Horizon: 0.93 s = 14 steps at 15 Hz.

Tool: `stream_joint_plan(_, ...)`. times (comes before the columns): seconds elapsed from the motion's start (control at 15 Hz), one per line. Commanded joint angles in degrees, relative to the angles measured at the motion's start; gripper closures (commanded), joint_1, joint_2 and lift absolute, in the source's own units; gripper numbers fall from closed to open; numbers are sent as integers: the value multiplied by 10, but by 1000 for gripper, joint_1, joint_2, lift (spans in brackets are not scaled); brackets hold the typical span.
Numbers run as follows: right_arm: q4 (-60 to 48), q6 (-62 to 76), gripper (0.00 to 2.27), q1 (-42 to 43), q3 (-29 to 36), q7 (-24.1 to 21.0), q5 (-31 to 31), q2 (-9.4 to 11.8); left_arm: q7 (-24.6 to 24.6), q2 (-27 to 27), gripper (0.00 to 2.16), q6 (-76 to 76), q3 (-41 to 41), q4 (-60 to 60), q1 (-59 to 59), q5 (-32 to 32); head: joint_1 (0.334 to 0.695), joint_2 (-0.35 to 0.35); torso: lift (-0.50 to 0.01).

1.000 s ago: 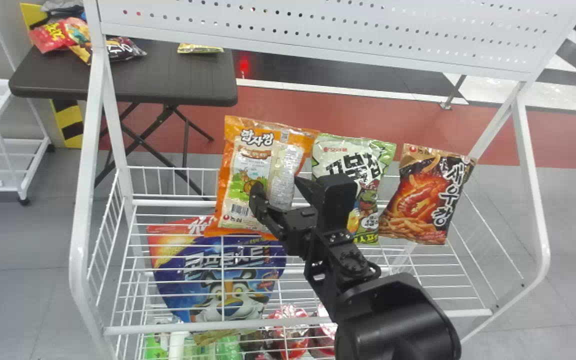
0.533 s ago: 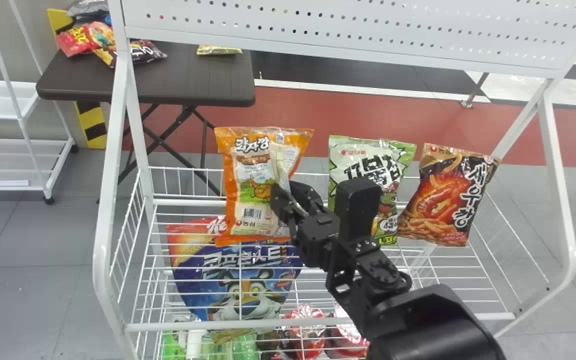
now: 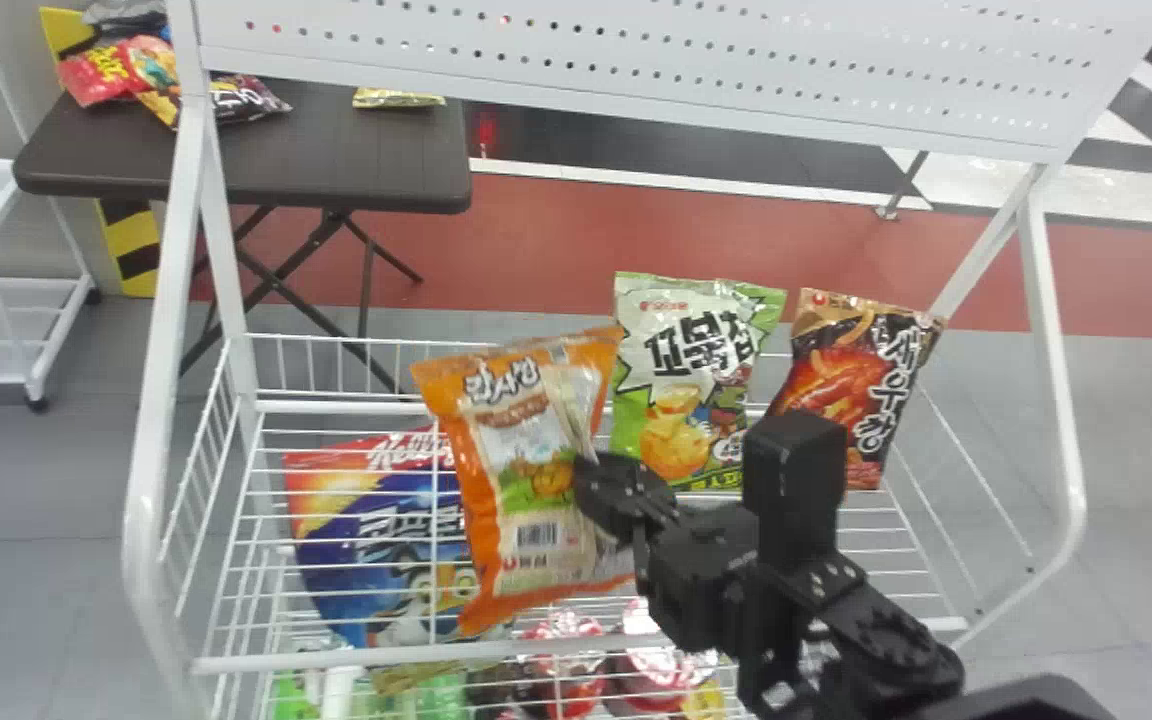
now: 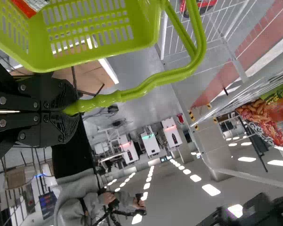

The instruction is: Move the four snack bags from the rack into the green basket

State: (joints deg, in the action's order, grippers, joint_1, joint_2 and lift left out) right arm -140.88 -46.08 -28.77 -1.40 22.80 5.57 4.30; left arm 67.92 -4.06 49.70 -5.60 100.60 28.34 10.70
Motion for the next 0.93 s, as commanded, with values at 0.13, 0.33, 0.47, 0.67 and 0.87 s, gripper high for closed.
stream_joint_plan(0.13, -93, -71, 2101, -133, 61, 53, 12, -2, -2, 1, 2024, 0, 16, 5, 4, 8, 695, -350, 0)
stream_joint_plan(0.33, -146, -263, 2101, -171, 75, 81, 11, -2, -2, 6, 2024, -7, 25, 2, 8, 14, 695, -350, 0)
stream_joint_plan(0.47, -140, -296, 2101, -191, 74, 80, 11, -2, -3, 9, 2024, -10, 23, 3, 8, 13, 695, -350, 0)
stream_joint_plan(0.67, -63, -293, 2101, -188, 61, 73, 8, -1, -2, 9, 2024, -14, 20, 2, 8, 13, 695, -350, 0)
stream_joint_plan(0.87, 23, -207, 2101, -173, 40, 62, 0, -2, -1, 9, 2024, -14, 19, 6, 11, 13, 695, -350, 0)
